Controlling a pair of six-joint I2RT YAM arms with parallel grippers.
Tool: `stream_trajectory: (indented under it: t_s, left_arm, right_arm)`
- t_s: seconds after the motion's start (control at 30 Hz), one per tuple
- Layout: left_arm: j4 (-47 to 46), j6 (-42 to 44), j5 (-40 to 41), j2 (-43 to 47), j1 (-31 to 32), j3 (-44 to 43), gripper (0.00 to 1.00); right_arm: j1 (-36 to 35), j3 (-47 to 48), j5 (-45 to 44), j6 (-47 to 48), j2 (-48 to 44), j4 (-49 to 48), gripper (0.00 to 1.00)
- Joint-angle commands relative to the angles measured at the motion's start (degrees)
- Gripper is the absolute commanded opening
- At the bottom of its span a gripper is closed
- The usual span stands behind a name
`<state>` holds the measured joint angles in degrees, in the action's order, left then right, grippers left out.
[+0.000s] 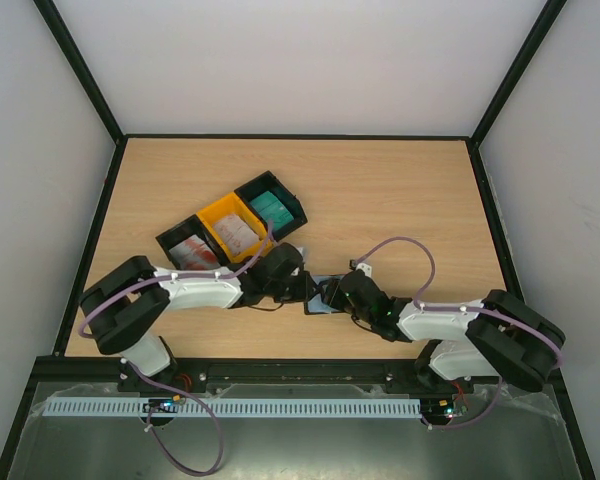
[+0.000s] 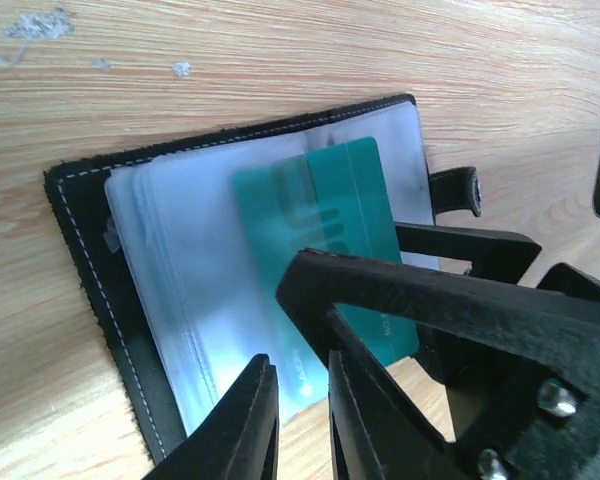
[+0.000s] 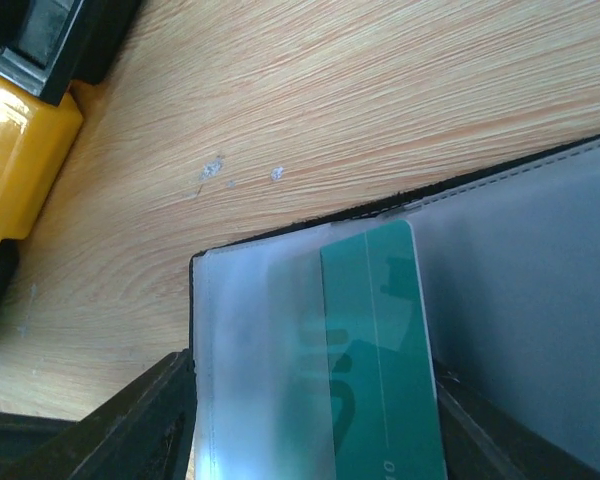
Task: Put the credit cards into the card holder
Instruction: Insert the credit card into the card holder.
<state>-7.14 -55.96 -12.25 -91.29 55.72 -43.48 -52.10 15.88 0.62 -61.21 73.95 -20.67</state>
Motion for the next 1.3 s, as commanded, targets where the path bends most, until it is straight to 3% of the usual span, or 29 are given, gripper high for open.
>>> stream_trajectory:
  t_s: [0.0,0.4,1.03,1.17,1.27]
  left_arm:
    - [-7.2,-0.21,-4.77,-3.43,0.79,1.16,0.17]
    - [-13.58,-2.98,-6.17,-7.52,0.79,3.12,0.11]
    - [-1.97,-4.18,-0.51,-11.45,0.44,2.22,0.11]
    - [-1.83,-4.04,-0.73,-11.63,0.35,2.27,0.11]
    - [-1.92,-4.02,-0.93,-11.72,0.33,2.29,0.11]
  right_arm:
    - [-0.33,-1.66,3.2,-4.93,3.24,0.89,0.59]
    - [0.04,-3.05,3.22,-6.99,1.04,-0.54,0.62]
    - [3.09,-6.03,6.67,-0.13,-8.36,4.93,0.62]
    - [4.53,-6.87,7.91,1.09,-11.83,6.67,0.58]
    - [5.33,-7.94,8.93,1.19,-13.15,6.49,0.47]
